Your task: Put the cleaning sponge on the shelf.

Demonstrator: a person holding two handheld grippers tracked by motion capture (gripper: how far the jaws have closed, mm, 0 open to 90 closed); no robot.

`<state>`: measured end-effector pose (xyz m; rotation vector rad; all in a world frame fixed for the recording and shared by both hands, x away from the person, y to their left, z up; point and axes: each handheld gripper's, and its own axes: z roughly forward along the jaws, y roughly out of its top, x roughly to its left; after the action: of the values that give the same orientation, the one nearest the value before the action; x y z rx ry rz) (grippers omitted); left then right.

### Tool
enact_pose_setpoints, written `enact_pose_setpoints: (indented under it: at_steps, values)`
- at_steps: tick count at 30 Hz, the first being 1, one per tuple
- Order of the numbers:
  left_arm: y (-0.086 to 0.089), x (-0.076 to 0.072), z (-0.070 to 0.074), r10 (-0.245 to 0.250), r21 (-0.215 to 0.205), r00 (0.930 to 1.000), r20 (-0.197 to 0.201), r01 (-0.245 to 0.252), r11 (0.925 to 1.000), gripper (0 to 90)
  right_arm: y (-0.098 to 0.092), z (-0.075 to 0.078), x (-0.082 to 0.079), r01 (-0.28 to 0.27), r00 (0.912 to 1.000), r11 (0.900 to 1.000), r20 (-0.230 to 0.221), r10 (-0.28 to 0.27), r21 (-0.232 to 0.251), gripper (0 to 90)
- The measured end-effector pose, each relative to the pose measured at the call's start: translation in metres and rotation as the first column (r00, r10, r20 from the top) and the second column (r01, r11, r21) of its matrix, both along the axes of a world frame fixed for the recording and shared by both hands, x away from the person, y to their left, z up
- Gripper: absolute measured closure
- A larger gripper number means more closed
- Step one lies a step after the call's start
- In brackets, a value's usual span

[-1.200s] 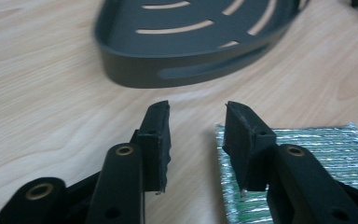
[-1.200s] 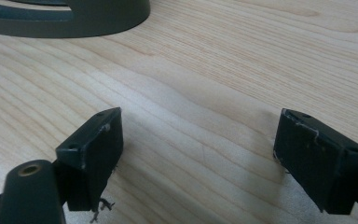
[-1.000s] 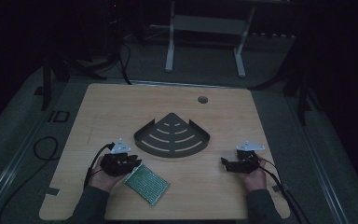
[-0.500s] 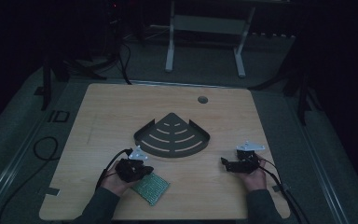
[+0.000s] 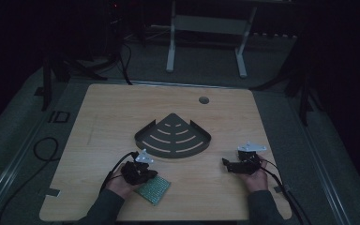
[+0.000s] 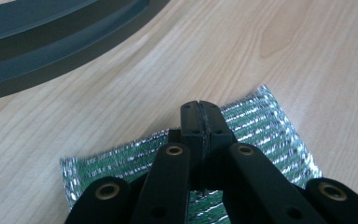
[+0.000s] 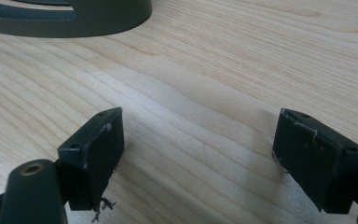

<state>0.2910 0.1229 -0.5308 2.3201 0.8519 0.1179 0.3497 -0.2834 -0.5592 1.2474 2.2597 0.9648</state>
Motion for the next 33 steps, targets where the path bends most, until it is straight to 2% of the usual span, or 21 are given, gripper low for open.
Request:
enact_pose_setpoints:
  at_steps: [8,12,16,17,18,19,22,30,33]
  values:
    - [0.021,0.007,0.0,0.097,0.013,0.9952,0.016,-0.097,0.9952,89.8,0.0,0.0,0.0,0.0,1.0,1.0,0.0,0.0,0.0,16.0]
    - [0.033,0.012,0.0,0.164,0.02,0.9862,0.022,-0.165,0.9861,89.7,0.0,0.0,0.0,0.0,1.0,1.0,0.0,0.0,0.0,16.0]
    - [0.043,0.017,0.001,0.207,0.037,0.9777,0.032,-0.208,0.9773,89.6,0.0,0.0,0.0,-0.001,1.0,1.0,0.001,0.001,0.0,16.0]
    - [0.043,0.017,0.001,0.207,0.037,0.9777,0.032,-0.208,0.9773,89.6,0.0,0.0,0.0,-0.001,1.0,1.0,0.001,0.001,0.0,16.0]
    - [0.048,0.019,0.001,0.232,0.045,0.9722,0.035,-0.233,0.9714,89.6,0.0,0.0,0.0,-0.001,1.0,1.0,0.001,0.001,0.0,16.0]
    - [0.051,0.019,0.001,0.242,0.042,0.9697,0.032,-0.243,0.969,89.6,0.0,0.0,0.0,-0.001,1.0,1.0,0.001,0.001,-0.001,16.0]
    - [0.057,0.02,0.002,0.268,0.046,0.963,0.031,-0.269,0.962,89.6,0.0,0.0,0.0,-0.001,1.0,1.0,0.001,0.001,0.0,16.0]
    - [0.07,0.021,0.004,0.296,0.08,0.9549,0.025,-0.297,0.9515,88.8,0.0,0.0,0.0,-0.001,1.0,1.0,0.001,0.001,0.0,16.0]
    - [0.077,0.02,0.006,0.317,0.096,0.9481,0.025,-0.318,0.9433,87.5,0.0,0.0,0.0,-0.001,1.0,1.0,0.001,0.001,0.0,16.0]
